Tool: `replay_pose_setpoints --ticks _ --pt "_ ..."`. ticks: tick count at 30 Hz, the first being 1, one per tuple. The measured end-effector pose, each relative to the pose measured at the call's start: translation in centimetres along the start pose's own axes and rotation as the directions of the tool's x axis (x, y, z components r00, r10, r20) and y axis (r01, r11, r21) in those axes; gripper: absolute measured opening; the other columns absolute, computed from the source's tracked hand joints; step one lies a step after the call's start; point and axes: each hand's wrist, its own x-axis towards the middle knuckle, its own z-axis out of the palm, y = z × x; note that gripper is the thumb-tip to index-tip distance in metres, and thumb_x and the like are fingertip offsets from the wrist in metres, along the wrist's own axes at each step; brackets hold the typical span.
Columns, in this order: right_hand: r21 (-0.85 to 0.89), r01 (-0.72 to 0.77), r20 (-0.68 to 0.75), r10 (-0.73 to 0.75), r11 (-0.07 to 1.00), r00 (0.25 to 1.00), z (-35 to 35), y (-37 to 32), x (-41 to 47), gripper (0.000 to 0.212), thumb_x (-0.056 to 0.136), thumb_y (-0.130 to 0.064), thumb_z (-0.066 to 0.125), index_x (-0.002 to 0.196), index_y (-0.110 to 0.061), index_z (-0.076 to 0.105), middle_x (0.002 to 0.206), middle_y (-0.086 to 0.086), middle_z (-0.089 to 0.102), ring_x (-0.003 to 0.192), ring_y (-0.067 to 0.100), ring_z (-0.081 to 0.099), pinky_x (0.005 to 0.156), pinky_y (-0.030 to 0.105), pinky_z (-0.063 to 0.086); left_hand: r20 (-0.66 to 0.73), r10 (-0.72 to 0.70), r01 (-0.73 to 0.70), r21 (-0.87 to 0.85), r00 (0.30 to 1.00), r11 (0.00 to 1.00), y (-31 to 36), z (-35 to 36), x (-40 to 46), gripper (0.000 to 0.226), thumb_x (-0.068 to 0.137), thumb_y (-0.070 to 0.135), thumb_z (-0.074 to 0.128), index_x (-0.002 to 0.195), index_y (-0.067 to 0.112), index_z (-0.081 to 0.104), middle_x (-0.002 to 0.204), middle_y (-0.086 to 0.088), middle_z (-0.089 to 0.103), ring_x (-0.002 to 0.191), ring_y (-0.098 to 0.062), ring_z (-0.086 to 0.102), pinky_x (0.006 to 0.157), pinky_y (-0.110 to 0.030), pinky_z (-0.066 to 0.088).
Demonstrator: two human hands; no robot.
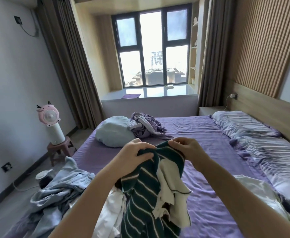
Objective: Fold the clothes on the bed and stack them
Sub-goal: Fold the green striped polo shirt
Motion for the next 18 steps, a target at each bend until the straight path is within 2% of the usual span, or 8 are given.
replay_pose_setpoints --ticks 2,6,9,11,14,16,18 --pt "0.041 -0.016 0.015 0.015 0.999 1.0 -0.8 0.7 -0.1 0.007 0.084 -0.022 0.07 0.079 -0.02 0.074 0.075 0.008 0.071 0.07 0.02 0.066 0.072 0.037 0.055 0.029 0.025 -0.026 0.039 0.999 0.999 0.5 -0.5 1.0 0.019 0.086 0.027 0.068 0.104 0.034 0.071 0.09 0.006 0.052 0.084 -0.005 0.053 0.078 -0.011 0.042" --pt "0.168 -0.03 0.099 0.014 0.985 0.995 -1.3 2.4 -0.7 0.011 0.086 -0.014 0.066 0.091 -0.006 0.072 0.075 0.009 0.069 0.069 0.019 0.066 0.063 0.028 0.057 0.098 0.078 -0.095 0.182 0.992 0.979 2.4 -1.6 3.1 0.007 0.078 0.042 0.073 0.084 0.039 0.073 0.088 0.017 0.057 0.085 -0.003 0.055 0.082 -0.031 0.05" --pt "0.203 -0.01 0.085 -0.008 0.979 0.996 -1.6 3.3 -0.8 0.011 0.087 -0.012 0.065 0.092 -0.004 0.07 0.075 0.01 0.07 0.069 0.019 0.066 0.062 0.026 0.056 0.318 0.094 -0.221 0.392 0.943 0.893 3.7 -1.6 4.0 0.026 0.078 0.052 0.068 0.104 0.046 0.066 0.095 0.02 0.058 0.088 -0.002 0.054 0.078 -0.031 0.049" --pt "0.209 0.004 0.061 -0.017 0.978 0.998 -2.1 3.6 -0.6 0.011 0.086 -0.013 0.066 0.092 -0.005 0.071 0.078 0.012 0.07 0.07 0.02 0.066 0.064 0.028 0.058 0.413 0.108 -0.33 0.518 0.904 0.789 4.2 -1.3 4.3 0.036 0.083 0.043 0.066 0.118 0.05 0.059 0.093 0.019 0.053 0.086 -0.003 0.049 0.07 -0.023 0.042" --pt "0.199 0.018 0.074 -0.033 0.98 0.997 -2.9 4.0 -0.6 0.007 0.086 -0.012 0.066 0.09 -0.009 0.071 0.078 0.008 0.071 0.072 0.018 0.066 0.065 0.026 0.057 0.363 0.155 -0.351 0.572 0.919 0.741 4.7 -0.8 4.7 0.033 0.09 0.023 0.057 0.114 0.044 0.066 0.085 0.017 0.051 0.085 -0.007 0.054 0.066 -0.018 0.039" --pt "0.215 0.031 0.113 -0.056 0.976 0.992 -3.5 4.5 -1.0 0.009 0.086 -0.006 0.066 0.093 -0.01 0.069 0.082 0.005 0.073 0.077 0.017 0.067 0.069 0.024 0.055 0.289 0.158 -0.303 0.579 0.944 0.757 5.0 -0.6 5.0 0.028 0.091 0.023 0.056 0.106 0.042 0.07 0.093 0.016 0.059 0.093 -0.008 0.057 0.072 -0.021 0.042" --pt "0.231 0.055 0.137 -0.088 0.971 0.987 -4.1 5.5 -1.9 0.016 0.083 0.001 0.066 0.097 -0.007 0.064 0.091 0.009 0.072 0.084 0.018 0.068 0.077 0.026 0.055 0.216 0.15 -0.245 0.533 0.965 0.81 5.2 -0.5 5.3 0.021 0.089 0.028 0.06 0.101 0.041 0.072 0.094 0.019 0.062 0.093 -0.006 0.056 0.074 -0.02 0.038"
